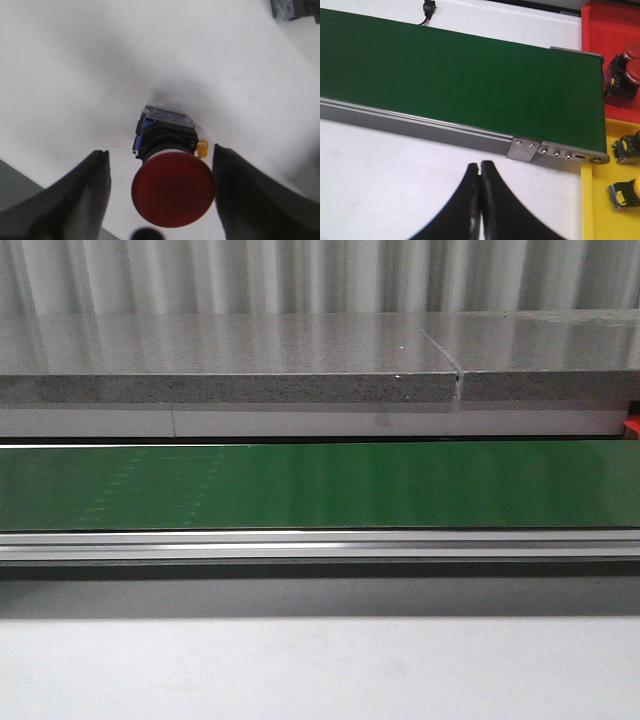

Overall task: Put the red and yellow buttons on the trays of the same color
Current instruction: 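Lower the left gripper onto a red-capped button in the pile and grasp, then set the red button on the belt and open the left gripper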

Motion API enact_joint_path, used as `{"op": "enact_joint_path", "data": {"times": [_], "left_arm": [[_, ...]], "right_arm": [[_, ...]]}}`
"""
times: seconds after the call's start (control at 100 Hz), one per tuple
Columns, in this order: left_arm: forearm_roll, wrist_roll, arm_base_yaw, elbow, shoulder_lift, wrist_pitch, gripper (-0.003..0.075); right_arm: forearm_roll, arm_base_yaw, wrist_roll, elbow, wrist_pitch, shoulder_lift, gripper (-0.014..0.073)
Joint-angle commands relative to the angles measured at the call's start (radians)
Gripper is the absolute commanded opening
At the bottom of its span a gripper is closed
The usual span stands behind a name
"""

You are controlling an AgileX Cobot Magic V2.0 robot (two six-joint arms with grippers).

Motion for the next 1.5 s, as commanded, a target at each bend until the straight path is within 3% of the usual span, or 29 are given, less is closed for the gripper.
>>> {"op": "enact_joint_path", "data": {"times": [0.0,0.13,0.77,1.2,1.49], "left_arm": [[-0.003,-0.01,0.002,-0.028,-0.04,-0.022,0.0291],[-0.008,0.013,-0.001,-0.028,-0.049,-0.028,0.022],[-0.005,0.044,-0.185,-0.051,-0.358,0.001,0.0218],[-0.005,0.046,-0.406,-0.107,-0.303,0.075,0.0218],[-0.005,0.067,-0.465,-0.176,-0.193,0.084,0.0218]], "right_arm": [[0.002,-0.003,-0.003,-0.021,-0.056,0.001,-0.0069],[0.002,-0.003,-0.003,-0.021,-0.056,0.001,-0.0069],[0.002,-0.003,-0.003,-0.021,-0.051,0.001,-0.0069],[0.002,-0.003,-0.003,-0.021,-0.047,0.001,-0.0069],[0.002,-0.003,-0.003,-0.021,-0.044,0.001,-0.0069]]}}
